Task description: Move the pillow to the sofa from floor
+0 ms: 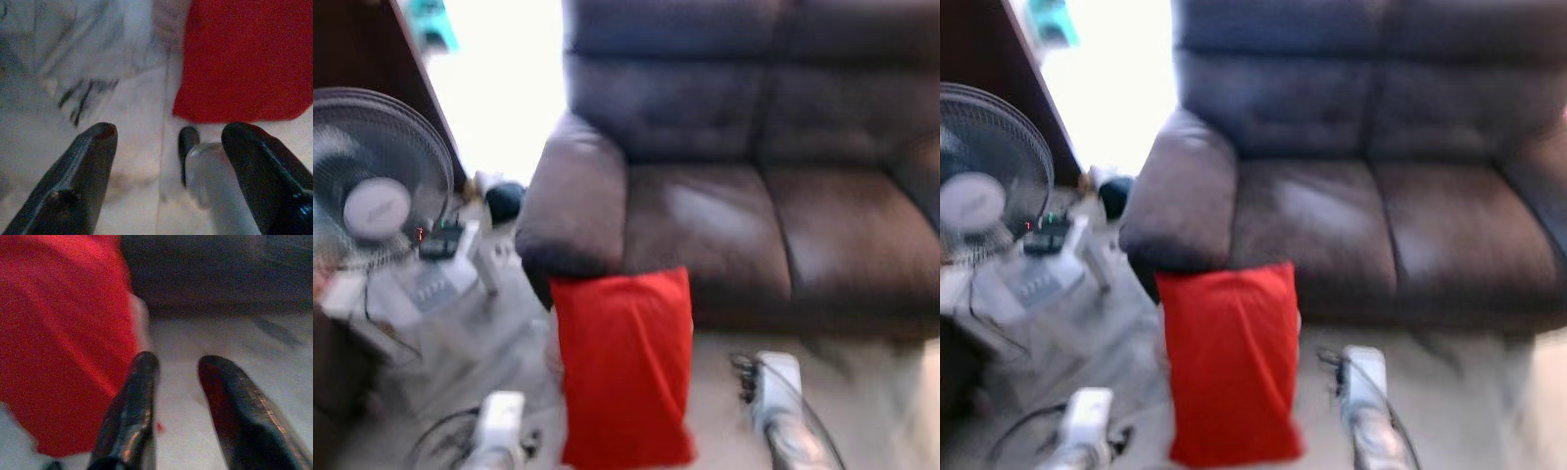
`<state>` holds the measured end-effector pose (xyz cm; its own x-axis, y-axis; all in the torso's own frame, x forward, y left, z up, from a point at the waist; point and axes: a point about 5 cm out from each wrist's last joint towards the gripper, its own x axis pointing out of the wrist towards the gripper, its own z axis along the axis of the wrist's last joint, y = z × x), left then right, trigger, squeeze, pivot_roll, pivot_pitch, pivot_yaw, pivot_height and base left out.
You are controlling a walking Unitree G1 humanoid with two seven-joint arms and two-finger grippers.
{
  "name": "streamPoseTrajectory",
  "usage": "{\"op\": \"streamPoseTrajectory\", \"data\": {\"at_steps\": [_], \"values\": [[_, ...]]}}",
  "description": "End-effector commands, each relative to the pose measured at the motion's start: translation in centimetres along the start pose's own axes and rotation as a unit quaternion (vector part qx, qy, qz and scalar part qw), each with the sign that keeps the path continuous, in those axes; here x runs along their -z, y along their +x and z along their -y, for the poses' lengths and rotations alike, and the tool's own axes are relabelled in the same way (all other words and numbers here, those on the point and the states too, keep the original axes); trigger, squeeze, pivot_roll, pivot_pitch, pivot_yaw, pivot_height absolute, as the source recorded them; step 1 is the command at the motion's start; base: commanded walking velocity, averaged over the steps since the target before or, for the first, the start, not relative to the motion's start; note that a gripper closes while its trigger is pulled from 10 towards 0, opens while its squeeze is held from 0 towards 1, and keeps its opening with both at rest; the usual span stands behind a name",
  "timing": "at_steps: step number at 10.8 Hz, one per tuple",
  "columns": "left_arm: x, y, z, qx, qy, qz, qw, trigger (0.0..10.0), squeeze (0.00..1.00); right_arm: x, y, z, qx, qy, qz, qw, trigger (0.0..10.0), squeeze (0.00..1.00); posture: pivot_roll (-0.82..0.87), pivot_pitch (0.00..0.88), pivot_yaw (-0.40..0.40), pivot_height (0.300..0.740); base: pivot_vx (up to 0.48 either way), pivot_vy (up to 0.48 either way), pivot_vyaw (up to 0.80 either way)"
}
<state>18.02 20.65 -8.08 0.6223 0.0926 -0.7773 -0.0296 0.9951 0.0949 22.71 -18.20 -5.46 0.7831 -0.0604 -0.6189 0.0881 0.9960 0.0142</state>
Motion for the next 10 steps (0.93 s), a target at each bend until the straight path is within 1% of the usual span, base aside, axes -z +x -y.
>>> {"op": "streamPoseTrajectory", "data": {"at_steps": [1,3,4,6,7,8,10], "values": [[-1.5,0.3,0.6,0.01,-0.002,0.029,1.0,10.0,0.0,2.9,-1.0,0.3,0.005,0.009,-0.049,0.999,10.0,0.0,0.03,0.064,-0.021,0.74,0.349,0.0,0.0],[-1.6,0.3,0.6,0.009,-0.004,0.031,0.999,10.0,0.0,3.5,-1.2,0.2,0.006,0.018,-0.065,0.998,10.0,0.0,0.03,0.077,-0.024,0.74,0.345,0.0,0.0],[-1.3,0.3,0.3,0.006,-0.003,0.026,1.0,10.0,0.0,3.7,-1.2,0.3,0.004,0.019,-0.069,0.997,10.0,0.0,0.03,0.079,-0.025,0.74,0.307,0.0,0.0],[-1.3,0.2,0.0,0.002,0.002,0.022,1.0,10.0,0.0,3.9,-1.3,0.4,0.004,0.024,-0.076,0.997,10.0,0.0,0.03,0.084,-0.025,0.74,0.0,0.0,0.0],[-1.6,0.3,0.0,0.0,0.004,0.023,1.0,10.0,0.0,4.0,-1.4,0.4,0.004,0.028,-0.079,0.996,10.0,0.0,0.03,0.084,-0.024,0.74,0.0,0.0,0.0],[-2.2,0.4,0.1,-0.002,0.001,0.032,0.999,10.0,0.0,4.0,-1.4,0.5,0.002,0.034,-0.081,0.996,10.0,0.0,0.03,0.087,-0.025,0.74,0.0,0.0,0.0],[-2.8,0.6,-0.1,-0.006,-0.007,0.038,0.999,10.0,0.0,4.0,-1.3,0.5,-0.001,0.04,-0.081,0.996,10.0,0.0,0.03,0.089,-0.026,0.74,0.0,0.0,0.0]]}}
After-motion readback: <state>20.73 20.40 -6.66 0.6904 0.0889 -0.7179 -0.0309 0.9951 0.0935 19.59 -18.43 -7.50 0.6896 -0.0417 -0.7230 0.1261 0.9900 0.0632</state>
